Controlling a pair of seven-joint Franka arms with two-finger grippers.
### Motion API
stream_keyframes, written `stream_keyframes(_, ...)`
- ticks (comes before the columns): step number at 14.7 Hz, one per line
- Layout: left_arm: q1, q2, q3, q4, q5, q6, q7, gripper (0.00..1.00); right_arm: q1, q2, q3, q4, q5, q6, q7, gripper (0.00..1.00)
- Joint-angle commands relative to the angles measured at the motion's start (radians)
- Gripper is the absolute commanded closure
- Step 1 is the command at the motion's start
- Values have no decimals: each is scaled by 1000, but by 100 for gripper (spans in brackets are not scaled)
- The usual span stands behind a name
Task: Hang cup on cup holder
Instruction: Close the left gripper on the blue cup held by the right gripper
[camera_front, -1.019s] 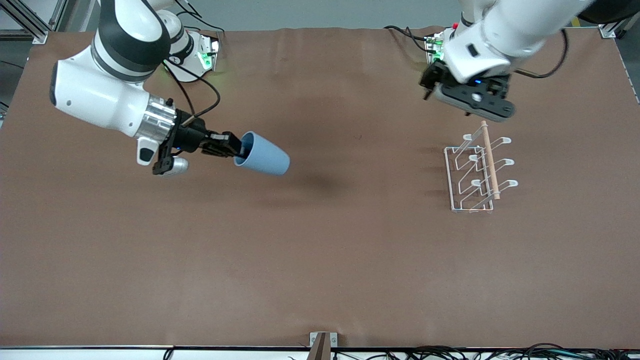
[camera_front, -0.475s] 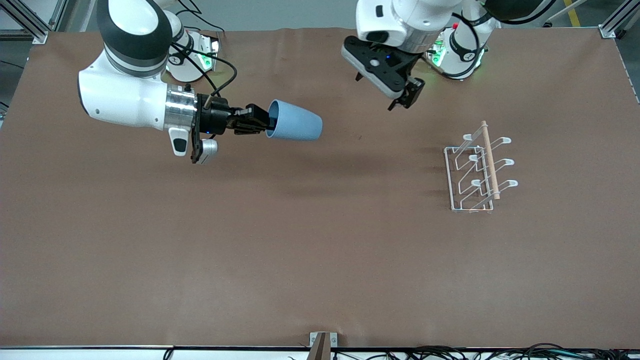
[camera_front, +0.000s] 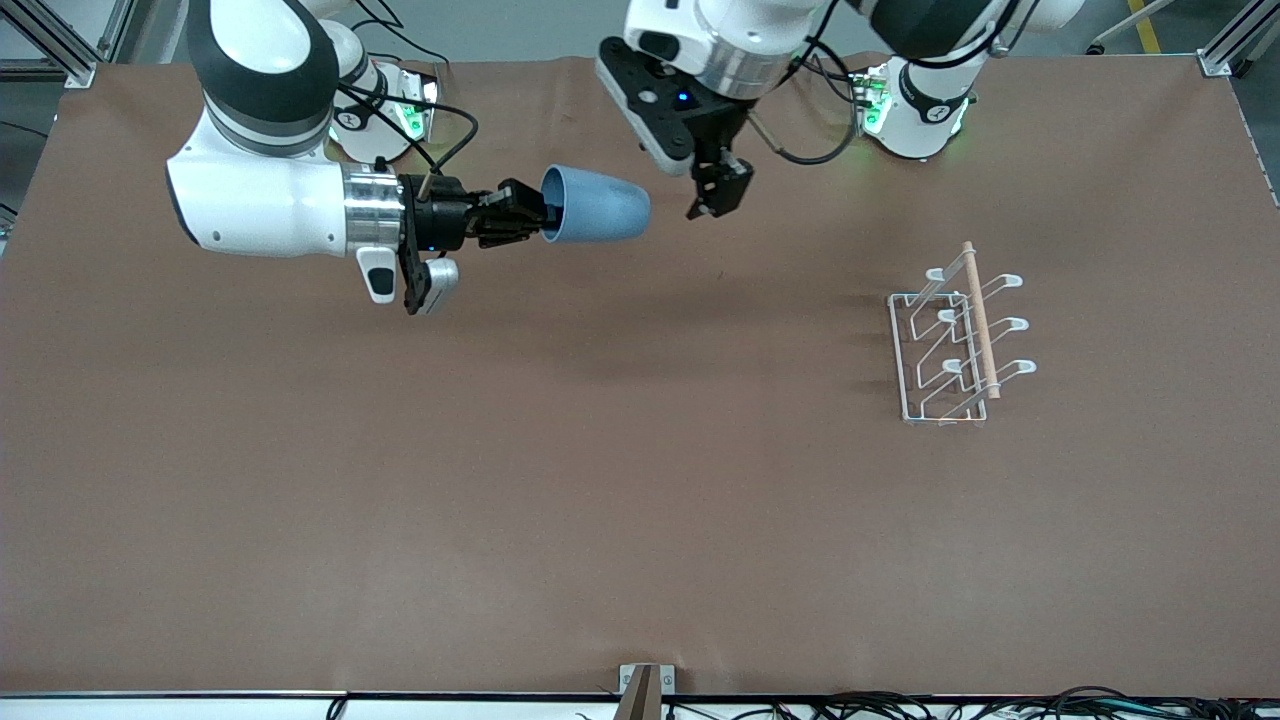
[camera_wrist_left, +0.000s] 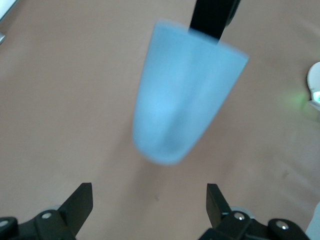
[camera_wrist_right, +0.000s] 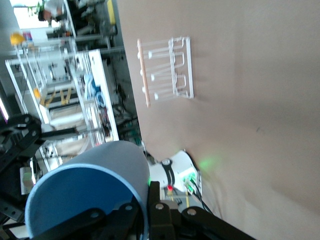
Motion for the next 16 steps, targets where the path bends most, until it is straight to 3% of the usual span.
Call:
stream_keyframes(1, -1, 20, -17, 28, -45, 6, 29, 0, -16, 11, -2, -6, 32, -62, -78, 96)
stream_keyframes(8, -12, 43, -32, 19, -131, 64, 118, 0, -16, 14, 0, -1, 49, -62, -75, 93)
stream_keyframes(16, -33, 86, -32, 14, -127, 95, 194, 0, -15, 13, 0, 2, 85, -62, -68, 91)
